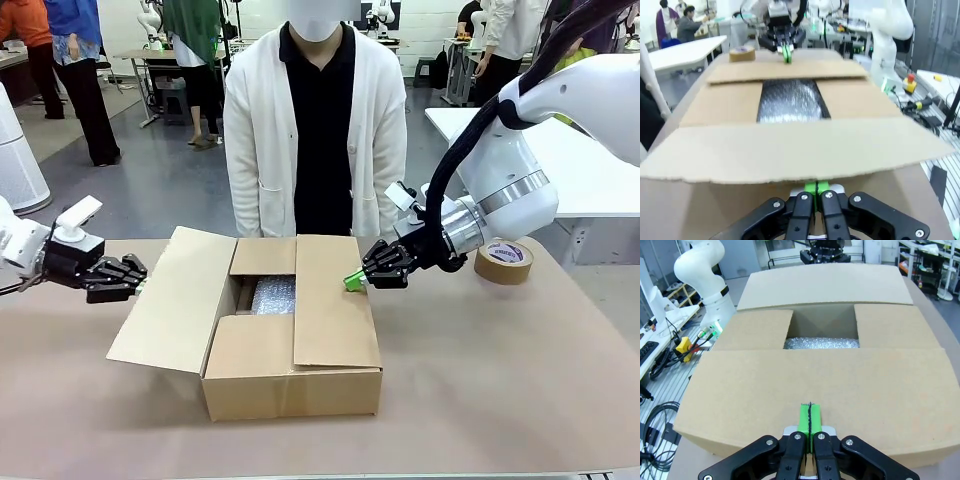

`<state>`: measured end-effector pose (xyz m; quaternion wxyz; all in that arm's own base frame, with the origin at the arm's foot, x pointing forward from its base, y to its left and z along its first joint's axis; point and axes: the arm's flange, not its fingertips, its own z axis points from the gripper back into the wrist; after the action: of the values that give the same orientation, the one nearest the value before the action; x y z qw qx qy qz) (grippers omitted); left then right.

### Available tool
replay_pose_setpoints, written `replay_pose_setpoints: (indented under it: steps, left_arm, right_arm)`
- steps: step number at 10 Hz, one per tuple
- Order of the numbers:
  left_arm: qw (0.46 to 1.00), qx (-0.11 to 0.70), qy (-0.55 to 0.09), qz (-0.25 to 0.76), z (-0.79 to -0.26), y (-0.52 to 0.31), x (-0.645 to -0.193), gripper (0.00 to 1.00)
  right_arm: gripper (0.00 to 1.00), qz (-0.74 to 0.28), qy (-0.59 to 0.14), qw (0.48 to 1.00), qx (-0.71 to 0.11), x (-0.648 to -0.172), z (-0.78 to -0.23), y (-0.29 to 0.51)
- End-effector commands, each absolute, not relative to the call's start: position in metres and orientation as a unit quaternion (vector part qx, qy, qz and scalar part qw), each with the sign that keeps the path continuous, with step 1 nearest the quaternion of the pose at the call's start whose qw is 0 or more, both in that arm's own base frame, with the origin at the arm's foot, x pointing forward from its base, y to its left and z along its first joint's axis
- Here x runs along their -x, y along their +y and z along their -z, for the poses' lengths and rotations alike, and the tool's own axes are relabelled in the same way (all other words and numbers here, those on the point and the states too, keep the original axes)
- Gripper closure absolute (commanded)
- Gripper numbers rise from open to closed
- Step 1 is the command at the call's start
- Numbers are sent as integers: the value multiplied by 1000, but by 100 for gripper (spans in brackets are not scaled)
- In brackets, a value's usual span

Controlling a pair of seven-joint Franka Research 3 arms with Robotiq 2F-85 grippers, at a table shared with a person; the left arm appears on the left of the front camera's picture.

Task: Wrap the clocks to prevent damage.
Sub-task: Push the left (or right) flap of the Package Box to close it.

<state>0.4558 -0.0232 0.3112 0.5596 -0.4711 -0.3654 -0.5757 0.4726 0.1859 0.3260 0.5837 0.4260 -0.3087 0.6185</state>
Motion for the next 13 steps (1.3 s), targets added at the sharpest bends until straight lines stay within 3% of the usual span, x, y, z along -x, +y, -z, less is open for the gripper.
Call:
replay_pose_setpoints:
  steps: [1, 8, 13]
  left_arm:
    - [546, 499, -394, 545, -324, -35, -456, 100]
    - [515, 535, -376, 554, -338, -130, -449, 100]
    - [546, 506, -346, 571, -303, -164, -453, 100]
  right_arm:
    - [99, -619, -307, 587, -422, -472, -323, 187]
    - [99, -619, -307, 587, -422, -472, -323, 187]
    - [99, -619, -307, 587, -422, -472, -323, 187]
